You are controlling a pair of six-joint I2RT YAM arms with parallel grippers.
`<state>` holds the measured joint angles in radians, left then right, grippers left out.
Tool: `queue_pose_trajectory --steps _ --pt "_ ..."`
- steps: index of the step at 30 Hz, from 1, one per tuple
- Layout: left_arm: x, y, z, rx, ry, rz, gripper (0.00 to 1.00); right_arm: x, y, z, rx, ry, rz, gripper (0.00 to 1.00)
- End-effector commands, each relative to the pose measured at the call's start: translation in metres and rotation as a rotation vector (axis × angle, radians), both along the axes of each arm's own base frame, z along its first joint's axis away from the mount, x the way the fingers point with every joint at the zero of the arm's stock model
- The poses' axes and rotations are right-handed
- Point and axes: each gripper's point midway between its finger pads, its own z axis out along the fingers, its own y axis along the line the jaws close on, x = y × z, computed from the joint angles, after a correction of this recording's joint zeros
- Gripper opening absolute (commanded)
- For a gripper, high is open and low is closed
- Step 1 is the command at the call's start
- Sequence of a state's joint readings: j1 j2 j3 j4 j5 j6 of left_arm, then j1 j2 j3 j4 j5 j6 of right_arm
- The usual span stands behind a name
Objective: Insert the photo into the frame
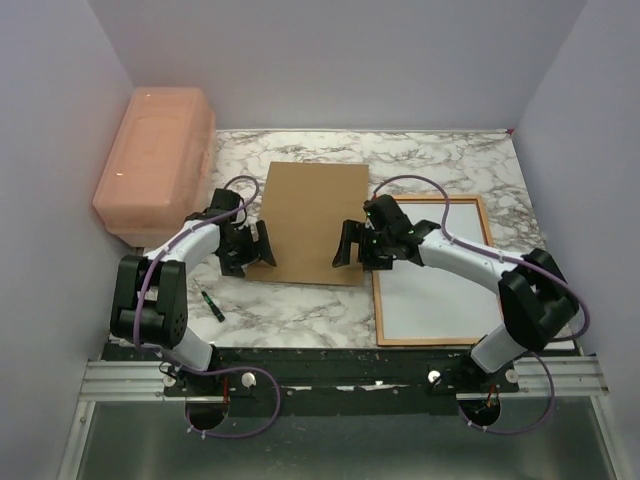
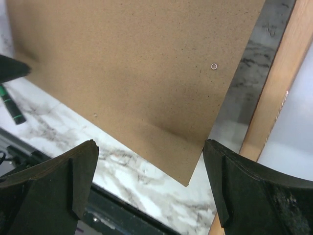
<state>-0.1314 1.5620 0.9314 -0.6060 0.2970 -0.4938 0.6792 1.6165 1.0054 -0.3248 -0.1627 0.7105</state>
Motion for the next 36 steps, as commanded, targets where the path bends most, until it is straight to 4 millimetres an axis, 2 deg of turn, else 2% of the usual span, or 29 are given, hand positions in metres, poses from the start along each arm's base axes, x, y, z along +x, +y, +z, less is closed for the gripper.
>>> queue_pose_trajectory --steps 1,4,8,12,16,19,23,26,29,36 --pt "-0.024 -0.050 0.009 -0.136 0.010 -0.092 0.89 -0.023 0.027 0.052 0.206 -0.014 0.079 0.95" --pt "-0.037 -0.066 0.004 -0.140 0.022 -0.129 0.89 -0.032 0.020 0.060 0.219 -0.018 0.066 0.95" --pt "-0.055 -0.084 0.003 -0.147 0.026 -0.178 0.89 -0.050 -0.003 0.058 0.194 -0.007 0.026 0.94" --pt "-0.075 -0.098 0.002 -0.151 0.024 -0.220 0.89 -0.076 -0.036 0.052 0.152 -0.010 -0.026 0.94" --pt "-0.084 -0.090 -0.004 -0.121 0.013 -0.194 0.90 -0.083 -0.082 0.033 0.032 -0.052 -0.176 0.96" --pt "-0.084 -0.079 -0.007 -0.056 0.003 -0.177 0.90 -0.080 -0.106 0.017 -0.070 -0.068 -0.253 0.98" --pt "-0.083 -0.068 -0.013 0.008 0.007 -0.169 0.91 -0.075 -0.110 -0.001 -0.127 -0.026 -0.259 0.99" --pt "-0.083 -0.065 -0.017 0.026 0.012 -0.169 0.91 -0.065 -0.112 -0.009 -0.139 -0.006 -0.260 0.99" --pt "-0.082 -0.062 -0.019 0.030 0.010 -0.167 0.91 -0.048 -0.111 -0.009 -0.074 0.008 -0.248 0.98" --pt "-0.082 -0.069 -0.025 -0.030 0.013 -0.190 0.90 -0.004 -0.114 -0.009 0.140 0.004 -0.219 0.94"
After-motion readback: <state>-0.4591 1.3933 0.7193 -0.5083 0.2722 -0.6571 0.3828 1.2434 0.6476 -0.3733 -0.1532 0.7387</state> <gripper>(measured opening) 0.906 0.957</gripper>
